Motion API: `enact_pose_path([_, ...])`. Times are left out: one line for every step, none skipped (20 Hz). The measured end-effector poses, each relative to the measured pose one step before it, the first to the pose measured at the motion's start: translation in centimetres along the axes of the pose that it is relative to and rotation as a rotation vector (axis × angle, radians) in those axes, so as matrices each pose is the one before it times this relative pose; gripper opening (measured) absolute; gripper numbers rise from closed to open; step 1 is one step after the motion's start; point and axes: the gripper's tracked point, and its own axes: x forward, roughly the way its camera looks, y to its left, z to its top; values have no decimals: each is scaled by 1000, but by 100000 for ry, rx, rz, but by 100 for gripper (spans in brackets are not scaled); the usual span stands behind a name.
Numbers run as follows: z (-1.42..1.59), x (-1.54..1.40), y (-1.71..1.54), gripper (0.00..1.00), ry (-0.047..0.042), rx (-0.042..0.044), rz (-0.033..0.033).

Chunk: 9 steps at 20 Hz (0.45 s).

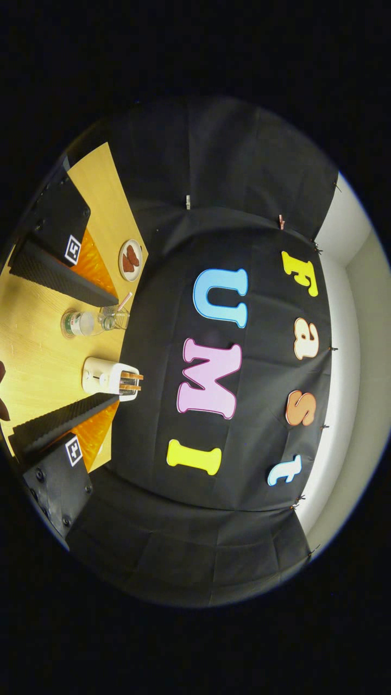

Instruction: Take the bottle from table, then pour the juice into the cup, finally place the bottle on the coaster

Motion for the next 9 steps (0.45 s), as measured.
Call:
enact_pose_path([367, -195, -37, 98, -837, -78, -317])
enact_pose_path([367, -209, -54, 98, -813, -398, -107])
enact_pose_path([71, -104, -48, 98, -192, -552, -220])
enact_pose_path([-44, -230, -116, 97, 141, -871, -125])
enact_pose_path([6, -153, -165, 98, -159, -905, -330])
enact_pose_path([17, -251, -204, 97, -176, -724, -371])
enact_pose_path([111, -72, -152, 97, -213, -340, -55])
enact_pose_path([-59, -164, -19, 97, 78, -242, 30])
enact_pose_path([59, -93, -182, 98, -216, -200, -5])
